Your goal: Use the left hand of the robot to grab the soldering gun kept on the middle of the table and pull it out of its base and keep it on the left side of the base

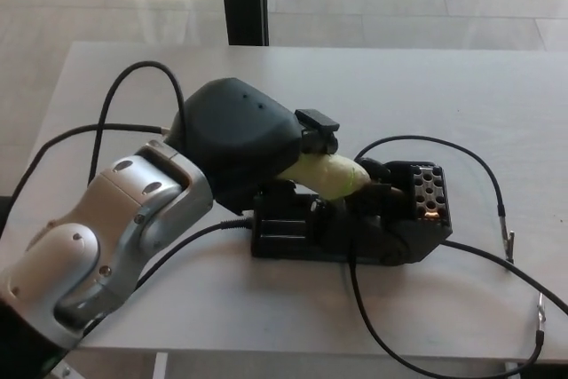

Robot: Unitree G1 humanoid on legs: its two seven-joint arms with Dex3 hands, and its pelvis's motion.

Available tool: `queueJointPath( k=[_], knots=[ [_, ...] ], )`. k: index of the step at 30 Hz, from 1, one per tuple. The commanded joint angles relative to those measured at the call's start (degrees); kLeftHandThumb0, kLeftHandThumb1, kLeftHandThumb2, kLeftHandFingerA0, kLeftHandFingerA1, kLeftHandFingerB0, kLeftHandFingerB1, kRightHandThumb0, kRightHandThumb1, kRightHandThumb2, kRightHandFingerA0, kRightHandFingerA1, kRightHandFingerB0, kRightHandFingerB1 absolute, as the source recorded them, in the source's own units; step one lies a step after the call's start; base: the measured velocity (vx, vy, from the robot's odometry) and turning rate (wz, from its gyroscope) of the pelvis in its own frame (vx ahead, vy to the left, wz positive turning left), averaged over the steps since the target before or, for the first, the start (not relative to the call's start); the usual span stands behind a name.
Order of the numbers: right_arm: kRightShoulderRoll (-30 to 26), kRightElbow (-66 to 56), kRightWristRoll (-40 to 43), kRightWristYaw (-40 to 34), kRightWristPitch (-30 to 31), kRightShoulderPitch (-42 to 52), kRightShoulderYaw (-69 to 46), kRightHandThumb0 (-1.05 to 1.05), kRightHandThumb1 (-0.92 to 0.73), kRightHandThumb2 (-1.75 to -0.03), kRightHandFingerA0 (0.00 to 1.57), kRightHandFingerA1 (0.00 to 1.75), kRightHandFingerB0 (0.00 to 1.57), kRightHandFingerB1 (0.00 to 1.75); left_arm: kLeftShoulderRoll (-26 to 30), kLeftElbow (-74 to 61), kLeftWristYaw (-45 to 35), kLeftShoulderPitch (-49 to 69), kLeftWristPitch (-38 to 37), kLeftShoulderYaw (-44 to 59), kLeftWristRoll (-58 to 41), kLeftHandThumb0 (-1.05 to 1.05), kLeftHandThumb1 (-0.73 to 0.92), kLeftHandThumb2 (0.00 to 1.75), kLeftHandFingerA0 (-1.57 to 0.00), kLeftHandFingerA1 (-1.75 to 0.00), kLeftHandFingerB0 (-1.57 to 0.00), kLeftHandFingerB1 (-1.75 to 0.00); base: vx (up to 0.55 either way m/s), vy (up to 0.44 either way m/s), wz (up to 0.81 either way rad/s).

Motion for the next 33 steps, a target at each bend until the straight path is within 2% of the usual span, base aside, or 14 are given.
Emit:
queueJointPath(
  k=[1,2,6,8,15,16,19,23,24,25,26,27,28,33],
  knots=[
    [-0.9,1.5,1.4,-1.5,-2.2,-1.2,-0.7,-1.05,-0.6,-0.87,1.22,1.02,0.76,1.21,1.8,3.6,0.2,3.9,-2.9,-1.1,3.4,-0.17,0.63,0.68,-0.89,-1.7,-0.81,-0.82,0.0,0.0,0.0],
    [-0.9,1.4,1.3,-2.0,-2.6,-1.1,-0.7,-1.05,-0.47,-1.16,1.25,1.02,0.79,1.19,1.6,3.9,1.3,4.3,-3.5,-0.8,3.1,-0.15,0.61,0.72,-0.9,-1.7,-0.82,-0.9,0.0,0.0,0.0],
    [-1.1,1.1,0.6,-3.1,-3.7,-1.1,-0.2,-1.05,-0.64,-0.88,1.28,1.02,0.74,1.25,0.8,5.3,4.5,4.7,-4.5,-0.3,3.5,-0.18,0.52,0.98,-1.19,-1.34,-0.83,-0.96,0.0,0.0,0.0],
    [-0.7,-0.2,1.6,-3.5,-2.6,-0.9,-1.0,-1.05,-0.52,-1.2,1.31,1.05,0.78,1.22,-1.0,6.7,8.9,5.9,-5.6,1.7,1.1,-0.1,0.67,0.88,-0.85,-1.75,-0.68,-1.55,0.0,0.0,0.0],
    [-0.2,-2.4,3.7,-3.4,1.0,-1.0,-2.4,-1.05,-0.67,-0.8,1.57,0.9,0.86,1.17,-5.2,6.4,8.4,10.0,-4.3,6.6,-4.7,-0.05,0.62,1.01,-0.84,-1.75,-0.67,-1.6,0.0,0.0,0.0],
    [-0.1,-3.0,3.8,-3.9,1.8,-0.9,-2.6,-1.05,-0.68,-0.79,1.57,0.92,0.88,1.16,-5.9,5.7,7.4,11.2,-3.6,7.7,-6.0,-0.13,0.58,1.11,-1.18,-1.49,-0.89,-1.29,0.0,0.0,0.0],
    [0.3,-4.8,3.9,-4.3,2.2,-0.2,-2.7,-1.05,-0.69,-0.79,1.57,0.95,0.9,1.18,-6.6,4.1,4.3,13.1,-1.5,9.7,-7.2,-0.07,0.64,1.07,-0.76,-1.75,-0.65,-1.58,0.0,0.0,0.0],
    [-0.1,-3.4,2.6,-5.4,-0.8,-0.4,-2.0,-1.05,-0.78,-0.76,1.57,1.01,0.91,1.14,-3.1,4.3,3.3,13.5,-3.8,12.8,-7.3,-0.01,0.42,1.07,-0.83,-1.75,-0.65,-1.66,0.0,0.0,0.0],
    [0.1,-3.4,2.5,-5.5,-1.5,-0.3,-2.0,-1.05,-0.6,-1.22,1.57,1.09,0.93,1.1,-1.7,3.2,1.3,13.7,-3.2,13.9,-8.1,-0.01,0.47,1.0,-0.84,-1.75,-0.61,-1.69,0.0,0.0,0.0],
    [-0.1,-2.6,1.8,-6.7,-1.9,-0.6,-1.6,-1.05,-0.64,-1.23,1.57,1.1,0.92,1.1,3.4,3.1,0.4,13.8,-7.3,16.6,-9.7,-0.1,0.54,0.94,-1.16,-1.41,-0.88,-1.22,0.0,0.0,0.0],
    [-0.7,-2.2,2.0,-6.6,-2.1,-1.0,-1.8,-1.05,-0.88,-0.73,1.57,1.04,0.92,1.14,5.2,3.5,0.2,13.3,-9.2,17.5,-10.7,-0.11,0.57,0.99,-1.15,-1.4,-0.87,-1.2,0.0,0.0,0.0],
    [-0.8,-1.7,1.9,-6.9,-2.6,-1.2,-1.8,-1.05,-0.68,-1.25,1.57,1.14,0.95,1.12,7.2,2.8,-1.5,13.5,-9.2,18.9,-11.8,-0.08,0.66,0.9,-0.8,-1.75,-0.63,-1.5,0.0,0.0,0.0],
    [-0.9,-1.7,2.1,-6.8,-2.7,-1.3,-1.9,-1.05,-0.88,-0.75,1.57,1.05,0.95,1.15,8.3,2.8,-1.7,13.4,-10.0,19.4,-12.3,-0.08,0.66,0.95,-0.82,-1.75,-0.64,-1.53,0.0,0.0,-0.1],
    [-1.3,0.6,2.2,-6.9,-5.0,-2.5,-2.2,-1.05,-0.82,-0.93,1.57,0.96,1.0,1.13,19.8,1.9,-4.2,14.8,-16.4,24.8,-14.3,-0.09,0.66,0.85,-0.87,-1.75,-0.66,-1.54,0.0,0.0,-0.05]
  ],
)
